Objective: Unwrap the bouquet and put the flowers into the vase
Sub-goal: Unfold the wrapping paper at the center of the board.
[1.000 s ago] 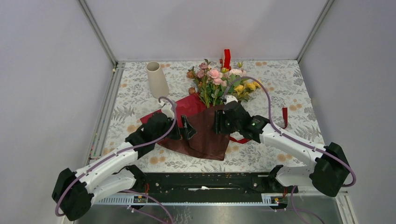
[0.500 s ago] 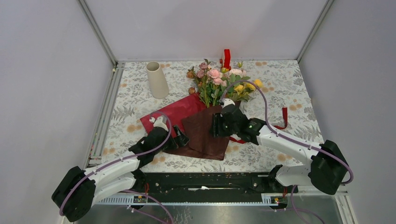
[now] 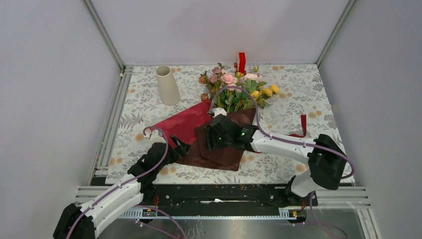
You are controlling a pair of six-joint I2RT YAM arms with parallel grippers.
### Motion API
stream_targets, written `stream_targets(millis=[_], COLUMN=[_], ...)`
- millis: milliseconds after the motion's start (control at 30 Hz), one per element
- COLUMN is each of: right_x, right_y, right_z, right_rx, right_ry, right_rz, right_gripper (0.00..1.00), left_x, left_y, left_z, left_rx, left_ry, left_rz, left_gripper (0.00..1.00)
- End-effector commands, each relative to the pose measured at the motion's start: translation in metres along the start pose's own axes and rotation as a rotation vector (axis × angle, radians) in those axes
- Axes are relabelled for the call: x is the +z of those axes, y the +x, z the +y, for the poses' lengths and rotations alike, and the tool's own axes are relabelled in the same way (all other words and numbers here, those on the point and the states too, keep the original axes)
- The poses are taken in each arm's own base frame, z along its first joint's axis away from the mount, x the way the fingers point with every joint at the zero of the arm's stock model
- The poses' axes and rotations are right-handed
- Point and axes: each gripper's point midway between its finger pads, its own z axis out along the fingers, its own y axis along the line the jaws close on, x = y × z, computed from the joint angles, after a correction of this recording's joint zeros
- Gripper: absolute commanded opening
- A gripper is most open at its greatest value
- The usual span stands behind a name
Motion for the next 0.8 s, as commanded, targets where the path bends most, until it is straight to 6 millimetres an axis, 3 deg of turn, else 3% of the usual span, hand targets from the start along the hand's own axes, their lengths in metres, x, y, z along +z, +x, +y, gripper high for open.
stream_targets(millis=[0, 333, 567, 767], right_x=[0.005, 0.036, 0.053, 0.065], right_y=[-0.014, 0.003, 0.013, 0.017], right_z=[0.020, 0.037, 0.029, 0.026], right_rx=[-0.075, -0.185, -0.259, -0.300], right_ry=[0.038, 0.184, 0.284, 0.336], right_rz=[-0.041, -0.027, -0.010, -0.005], right_gripper=[0.61, 0.62, 0.68, 0.66], left_x=[-0.001, 0.000, -0.001, -0.001], left_y=[-0.001, 0.001, 0.000, 0.000], left_z=[0.015, 0.013, 0.010, 0.009], left_rx=[-0.011, -0.012, -0.006, -0.009], left_ry=[-0.052, -0.044, -0.034, -0.034], left_rz=[-0.024, -0.009, -0.005, -0.007], left_gripper=[0.99, 0.99, 0.99, 0.99])
